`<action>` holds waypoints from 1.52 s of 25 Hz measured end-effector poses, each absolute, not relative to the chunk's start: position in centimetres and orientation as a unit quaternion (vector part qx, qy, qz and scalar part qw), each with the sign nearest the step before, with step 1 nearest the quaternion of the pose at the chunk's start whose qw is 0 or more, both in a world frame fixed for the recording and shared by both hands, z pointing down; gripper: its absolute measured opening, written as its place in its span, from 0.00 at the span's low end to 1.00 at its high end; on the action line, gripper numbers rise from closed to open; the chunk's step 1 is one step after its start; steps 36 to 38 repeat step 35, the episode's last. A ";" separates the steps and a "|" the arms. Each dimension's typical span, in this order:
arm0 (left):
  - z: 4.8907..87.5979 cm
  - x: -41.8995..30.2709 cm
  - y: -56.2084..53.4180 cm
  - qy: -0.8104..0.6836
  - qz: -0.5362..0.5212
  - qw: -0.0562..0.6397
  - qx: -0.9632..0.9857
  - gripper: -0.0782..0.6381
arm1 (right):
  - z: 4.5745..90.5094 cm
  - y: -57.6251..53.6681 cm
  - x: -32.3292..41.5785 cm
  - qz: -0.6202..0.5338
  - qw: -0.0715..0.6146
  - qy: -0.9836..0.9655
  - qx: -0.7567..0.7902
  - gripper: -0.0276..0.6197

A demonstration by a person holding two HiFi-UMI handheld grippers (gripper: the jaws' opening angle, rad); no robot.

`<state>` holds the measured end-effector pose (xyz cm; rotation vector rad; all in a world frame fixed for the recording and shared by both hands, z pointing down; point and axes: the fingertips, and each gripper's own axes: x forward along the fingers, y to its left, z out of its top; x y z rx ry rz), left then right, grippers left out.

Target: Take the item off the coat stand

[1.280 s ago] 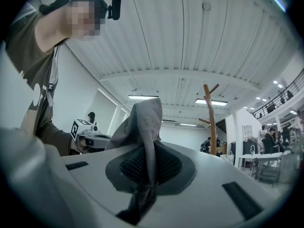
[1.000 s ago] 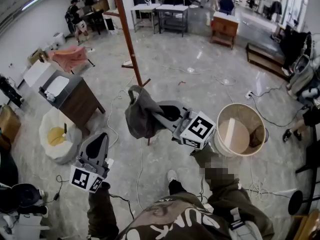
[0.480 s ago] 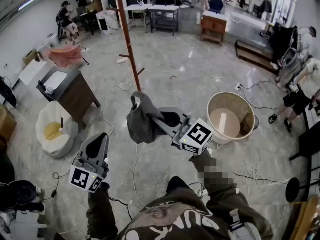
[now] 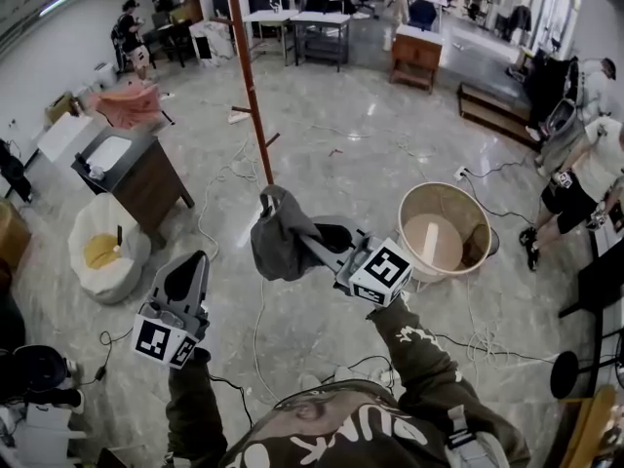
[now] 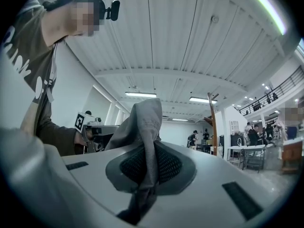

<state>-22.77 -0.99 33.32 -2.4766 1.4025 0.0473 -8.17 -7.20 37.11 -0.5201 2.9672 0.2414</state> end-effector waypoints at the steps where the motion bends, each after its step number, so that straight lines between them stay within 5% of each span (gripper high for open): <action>1: 33.3 -22.4 -1.1 0.488 0.017 0.148 -0.860 0.11 | 37.2 -7.3 -7.9 0.080 0.061 0.980 -0.171 0.09; 38: 32.9 -17.6 -3.4 0.494 0.015 0.158 -0.855 0.11 | 36.0 -9.5 -3.5 0.125 0.080 0.977 -0.154 0.09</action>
